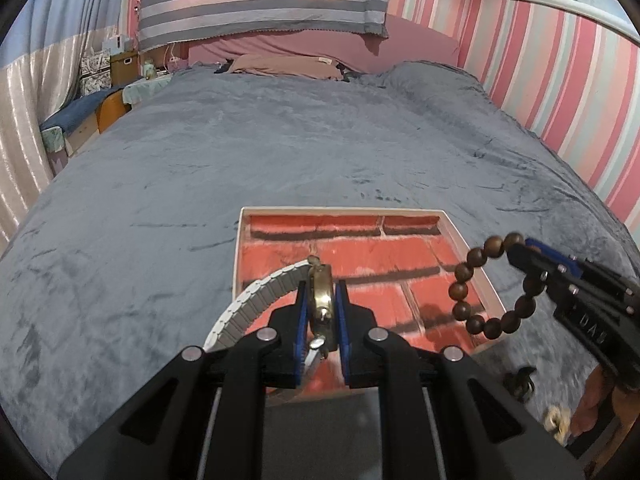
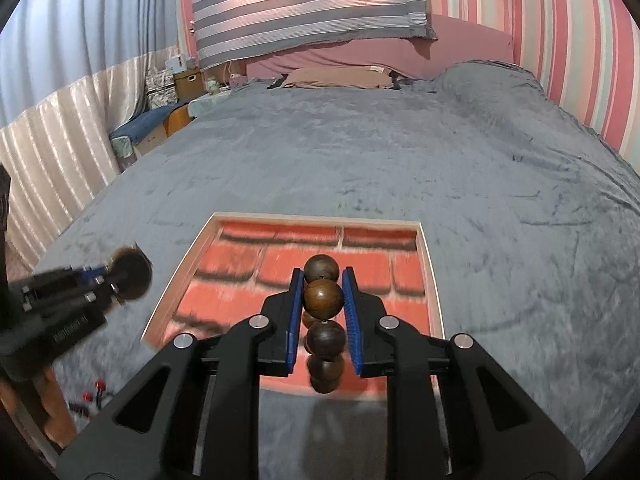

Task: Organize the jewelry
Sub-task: 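Carry the watch in the left tool and bracelet in the right tool to the tray, then open the left tool on the watch while the right tool releases the bracelet in the tray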

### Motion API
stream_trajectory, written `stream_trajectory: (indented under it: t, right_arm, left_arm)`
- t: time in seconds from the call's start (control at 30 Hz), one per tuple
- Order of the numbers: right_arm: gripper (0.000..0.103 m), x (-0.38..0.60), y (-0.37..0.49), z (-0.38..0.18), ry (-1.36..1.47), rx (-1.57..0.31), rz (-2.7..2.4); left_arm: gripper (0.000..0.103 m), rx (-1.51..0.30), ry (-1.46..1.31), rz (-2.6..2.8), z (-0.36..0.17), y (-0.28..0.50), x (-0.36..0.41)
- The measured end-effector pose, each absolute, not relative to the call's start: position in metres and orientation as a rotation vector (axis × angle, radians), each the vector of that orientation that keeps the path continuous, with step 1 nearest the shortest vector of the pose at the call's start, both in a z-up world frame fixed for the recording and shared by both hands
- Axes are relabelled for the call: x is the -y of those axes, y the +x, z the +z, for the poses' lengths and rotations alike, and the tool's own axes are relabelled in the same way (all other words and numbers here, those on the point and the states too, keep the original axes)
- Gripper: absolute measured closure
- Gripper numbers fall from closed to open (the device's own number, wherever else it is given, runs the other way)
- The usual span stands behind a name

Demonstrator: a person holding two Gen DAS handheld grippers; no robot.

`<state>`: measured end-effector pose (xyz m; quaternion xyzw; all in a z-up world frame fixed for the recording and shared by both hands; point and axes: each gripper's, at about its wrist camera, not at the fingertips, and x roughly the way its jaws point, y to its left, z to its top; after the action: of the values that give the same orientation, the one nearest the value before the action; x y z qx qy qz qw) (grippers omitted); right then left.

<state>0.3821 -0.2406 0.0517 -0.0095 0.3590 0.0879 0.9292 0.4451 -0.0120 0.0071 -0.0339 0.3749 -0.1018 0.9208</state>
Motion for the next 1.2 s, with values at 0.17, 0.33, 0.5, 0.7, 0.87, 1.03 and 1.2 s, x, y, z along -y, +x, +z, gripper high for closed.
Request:
stream_trajectory:
  t: [0.17,0.33,0.5,0.7,0.87,1.03,1.2]
  right_arm:
    - [0.083,0.246,0.435,0.042,0.0,-0.75,0.165]
    - [0.083,0.257,0.481,0.019,-0.005,-0.774,0.131]
    - [0.083,0.272,0.514,-0.004,-0.015,-0.795,0.093]
    - [0.083,0.291,0.536,-0.029,-0.028,-0.846,0.041]
    - [0.083,0.296,0.537,-0.047,-0.05,-0.898,0.026]
    - [0.083,0.301,0.541,-0.064,-0.026,-0.951,0.012]
    - [0.083,0.295,0.546,-0.076,-0.054,-0.985,0.001]
  left_arm:
    - [0.09,-0.806,-0.076,-0.212,-0.013,0.497,0.025]
    - [0.09,-0.851,-0.048,-0.203,-0.041,0.547,0.037]
    - [0.089,-0.882,-0.006,-0.199,-0.063,0.58,0.049]
    - [0.089,-0.938,0.015,-0.201,-0.085,0.609,0.059]
    - [0.088,-0.99,0.046,-0.209,-0.1,0.619,0.065]
    - [0.086,-0.976,0.036,-0.219,-0.1,0.62,0.059]
    - [0.083,-0.978,0.04,-0.231,-0.1,0.621,0.057]
